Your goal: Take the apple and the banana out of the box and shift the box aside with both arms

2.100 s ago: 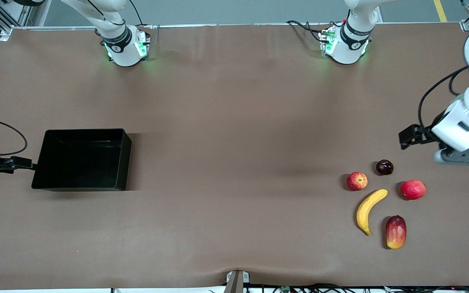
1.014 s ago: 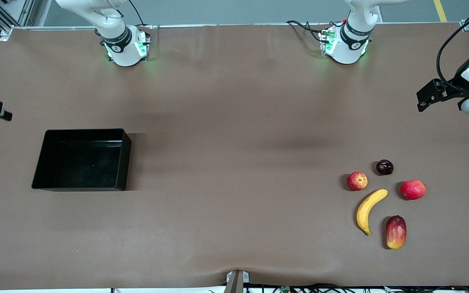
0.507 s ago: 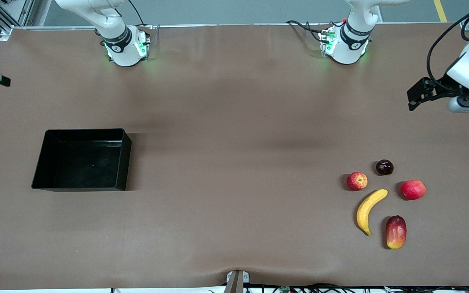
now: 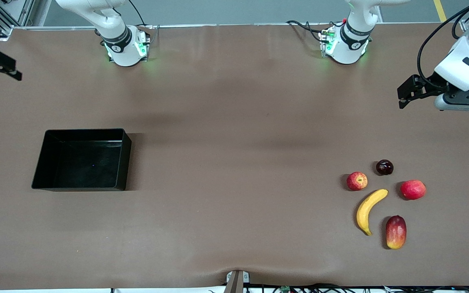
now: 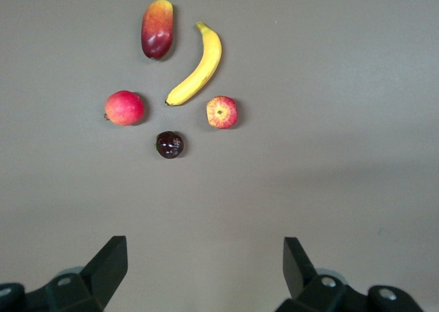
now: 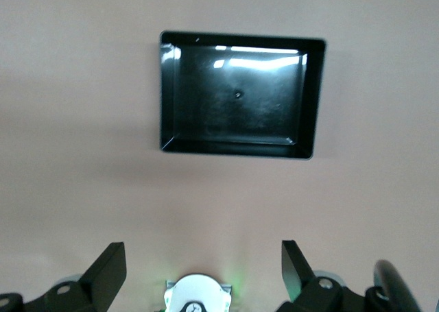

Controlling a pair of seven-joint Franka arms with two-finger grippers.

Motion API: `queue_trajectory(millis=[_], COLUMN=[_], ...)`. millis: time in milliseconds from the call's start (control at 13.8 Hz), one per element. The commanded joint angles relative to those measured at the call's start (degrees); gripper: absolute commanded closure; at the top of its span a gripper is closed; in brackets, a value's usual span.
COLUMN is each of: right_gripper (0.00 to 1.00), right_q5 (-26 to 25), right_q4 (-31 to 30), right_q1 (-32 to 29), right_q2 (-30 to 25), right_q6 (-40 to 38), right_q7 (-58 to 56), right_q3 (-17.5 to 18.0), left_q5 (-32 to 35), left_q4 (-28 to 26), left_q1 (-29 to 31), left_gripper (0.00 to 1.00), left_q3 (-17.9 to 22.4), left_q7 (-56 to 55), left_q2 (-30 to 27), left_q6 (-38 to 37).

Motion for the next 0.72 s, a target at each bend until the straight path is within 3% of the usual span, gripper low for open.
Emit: queue_trajectory(millis=[0,362,652], right_gripper=[0.00,0.00,0.00], right_q5=[-0.10,-0.01,0.07], right_q4=[3.19,2.85,2.67], right_q1=[-4.59,-3.98,-4.33], right_q2=[0.69,0.43,0.25], right_q6=[-0.06,1.18,-0.67], right_q7=[-0.35,-0.35,-0.27], right_q3=[1.24,1.24,5.10], left_q5=[-1.75,-2.37,-2.37], left_q4=[-1.25,0.07,0.60], left_q1=[0.46,0.54,1.42], left_gripper=[0.00,0.00,0.00], left_q3=[0.05,0.49,0.58], left_q7=[1.57,1.48,1.22], left_q2=[-1.64,-1.20,-1.20], left_q6=[-0.24,-0.24,-0.59])
